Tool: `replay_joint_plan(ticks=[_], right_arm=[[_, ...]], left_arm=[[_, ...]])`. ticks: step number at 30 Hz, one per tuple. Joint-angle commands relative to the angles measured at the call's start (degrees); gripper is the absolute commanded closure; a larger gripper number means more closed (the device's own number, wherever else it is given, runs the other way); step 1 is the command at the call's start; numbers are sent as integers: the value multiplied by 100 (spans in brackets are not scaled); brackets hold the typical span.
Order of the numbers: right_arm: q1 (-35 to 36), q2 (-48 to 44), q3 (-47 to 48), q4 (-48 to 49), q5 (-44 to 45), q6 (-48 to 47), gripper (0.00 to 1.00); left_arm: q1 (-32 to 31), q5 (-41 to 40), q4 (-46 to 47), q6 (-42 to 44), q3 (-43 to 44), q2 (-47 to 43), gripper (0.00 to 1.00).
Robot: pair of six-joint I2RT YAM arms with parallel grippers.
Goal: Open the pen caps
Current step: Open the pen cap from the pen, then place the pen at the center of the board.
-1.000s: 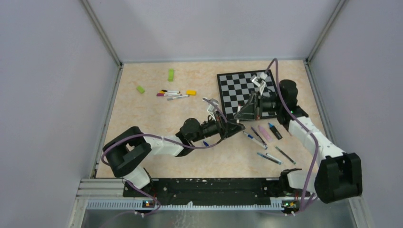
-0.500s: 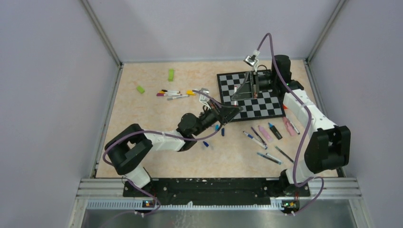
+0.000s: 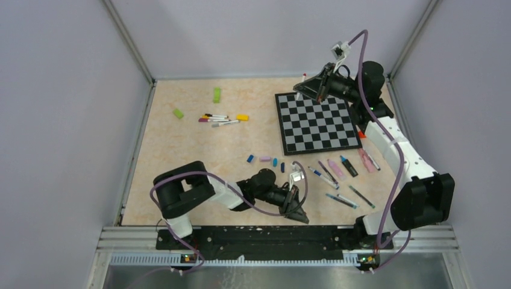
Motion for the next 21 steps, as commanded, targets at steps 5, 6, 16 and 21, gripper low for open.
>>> replay_joint_plan(ticks=[5,6,16,21], right_arm=[[-566,-753,-705,20,-93,-553,100],[-728,-871,-853,-180,-379,-766,100],[-2294,-1829,-1807,-5160,-92,-5626,100],[-2524,-1947,-1987,-6333,881,-6868,100]], left_arm=[[412,-450,-645,802,-243,-1283,100],[435,-659,-1011,1026,-215,-1501,100],[503,-3312,-3417,2004,-361,-3266,100],[510,-3906,-3205,1916,-734,-3755,100]])
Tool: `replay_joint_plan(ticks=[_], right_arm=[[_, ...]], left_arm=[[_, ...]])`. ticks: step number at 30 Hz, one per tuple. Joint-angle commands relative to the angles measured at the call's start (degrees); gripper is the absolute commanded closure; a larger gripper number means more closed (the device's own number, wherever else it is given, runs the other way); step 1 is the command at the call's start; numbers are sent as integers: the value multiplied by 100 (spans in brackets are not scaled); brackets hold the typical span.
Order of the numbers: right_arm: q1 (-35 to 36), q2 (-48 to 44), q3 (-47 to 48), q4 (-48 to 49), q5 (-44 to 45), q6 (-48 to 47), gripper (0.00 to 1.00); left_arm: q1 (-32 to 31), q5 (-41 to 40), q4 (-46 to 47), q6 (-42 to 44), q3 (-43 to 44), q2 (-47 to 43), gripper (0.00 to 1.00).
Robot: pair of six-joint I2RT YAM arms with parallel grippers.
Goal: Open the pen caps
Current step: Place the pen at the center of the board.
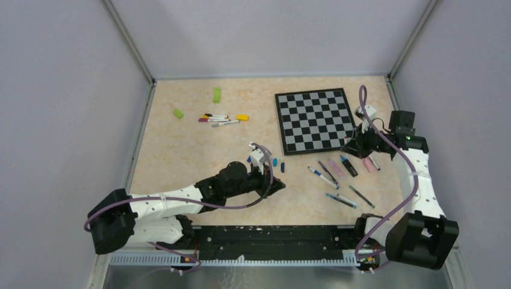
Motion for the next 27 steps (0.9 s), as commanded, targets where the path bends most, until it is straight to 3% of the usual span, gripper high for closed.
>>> replay_joint_plan(ticks=[1,11,27], right_arm=[[-141,-236,-108,-1597,1028,-1848,100],[-264,-232,-824,-1910,3106,-3041,100],[-310,677,-1184,-1247,3806,-3302,96]], left_arm=[[26,-848,-85,163,-278,-414,100],[43,-1083,109,249,-766,-760,100],[141,-1291,256,343,-1343,-1446,100]])
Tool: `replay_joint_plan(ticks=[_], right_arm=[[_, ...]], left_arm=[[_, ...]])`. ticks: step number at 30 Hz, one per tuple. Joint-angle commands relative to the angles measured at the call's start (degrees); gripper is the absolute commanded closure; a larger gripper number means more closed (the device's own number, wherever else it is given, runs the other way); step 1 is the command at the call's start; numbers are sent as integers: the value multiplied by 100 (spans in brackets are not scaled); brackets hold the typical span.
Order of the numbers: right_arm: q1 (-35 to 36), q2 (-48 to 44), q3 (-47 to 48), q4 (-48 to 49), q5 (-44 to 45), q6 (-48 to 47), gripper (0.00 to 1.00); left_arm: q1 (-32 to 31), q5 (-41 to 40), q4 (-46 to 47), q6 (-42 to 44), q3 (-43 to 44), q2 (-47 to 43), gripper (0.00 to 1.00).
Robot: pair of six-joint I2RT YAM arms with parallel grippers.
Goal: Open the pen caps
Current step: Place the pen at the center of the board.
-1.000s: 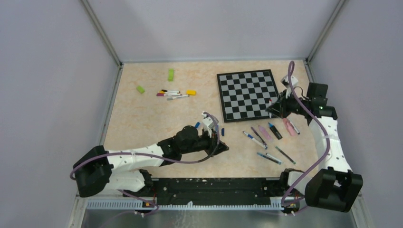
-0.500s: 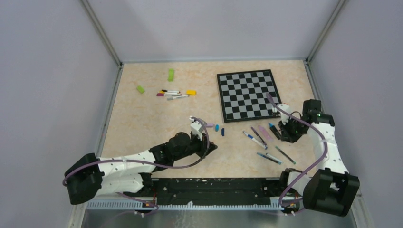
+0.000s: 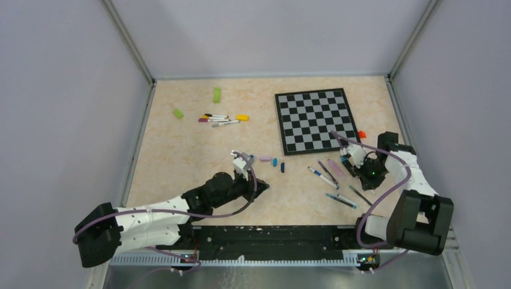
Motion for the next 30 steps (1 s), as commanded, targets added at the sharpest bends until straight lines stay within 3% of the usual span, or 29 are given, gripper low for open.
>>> replay_joint_plan(ticks=[1,20,30], right_arm=[[-85,175,112,274,154,-55,95],[-84,893,76,757,21,142,80],[-85,572,418,316,-340,185,78]], left_arm=[[43,-129,383,78,-164,-197,100],[95,-3,581,104,-270,-130,100],[89,131,580,11,-212,-90,100]])
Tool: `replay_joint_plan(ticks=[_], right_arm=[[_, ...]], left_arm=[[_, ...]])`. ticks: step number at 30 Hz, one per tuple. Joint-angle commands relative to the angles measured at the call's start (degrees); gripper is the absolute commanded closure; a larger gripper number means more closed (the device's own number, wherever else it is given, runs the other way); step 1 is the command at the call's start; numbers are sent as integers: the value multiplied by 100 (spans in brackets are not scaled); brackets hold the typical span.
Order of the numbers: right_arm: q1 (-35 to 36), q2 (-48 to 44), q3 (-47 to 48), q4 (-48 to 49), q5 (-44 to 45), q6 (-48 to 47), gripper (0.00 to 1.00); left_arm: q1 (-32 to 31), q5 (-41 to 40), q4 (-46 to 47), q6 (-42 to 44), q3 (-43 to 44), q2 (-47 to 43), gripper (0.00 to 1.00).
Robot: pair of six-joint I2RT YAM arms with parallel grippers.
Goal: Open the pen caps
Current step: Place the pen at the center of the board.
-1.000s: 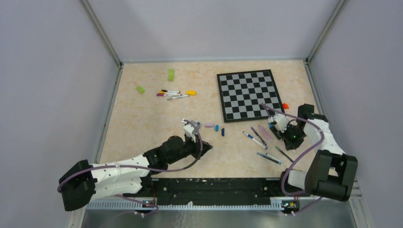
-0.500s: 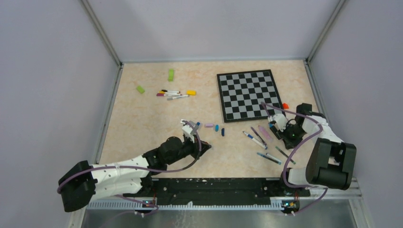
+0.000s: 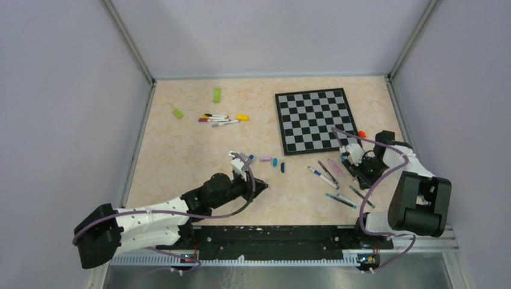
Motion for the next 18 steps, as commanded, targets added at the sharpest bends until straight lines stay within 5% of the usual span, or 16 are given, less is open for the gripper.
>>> replay_joint_plan(ticks=[1,7,12,18], right_arm=[[-59,-435,510,-422,-410,59,77],[-59,-972,1026,-1032,-1106,96,74],[-10,-1347,1373,-1180,-2635,477,74],[91,-1737,1082,220,-4950,2068,71]], left_arm=[[21,134,303,-61,24,39,100],[20,386,297,-218,219,331,100],[17,406,190,-536,488,791,100],[12,-245,-1526,-1238,1710,1923,100]])
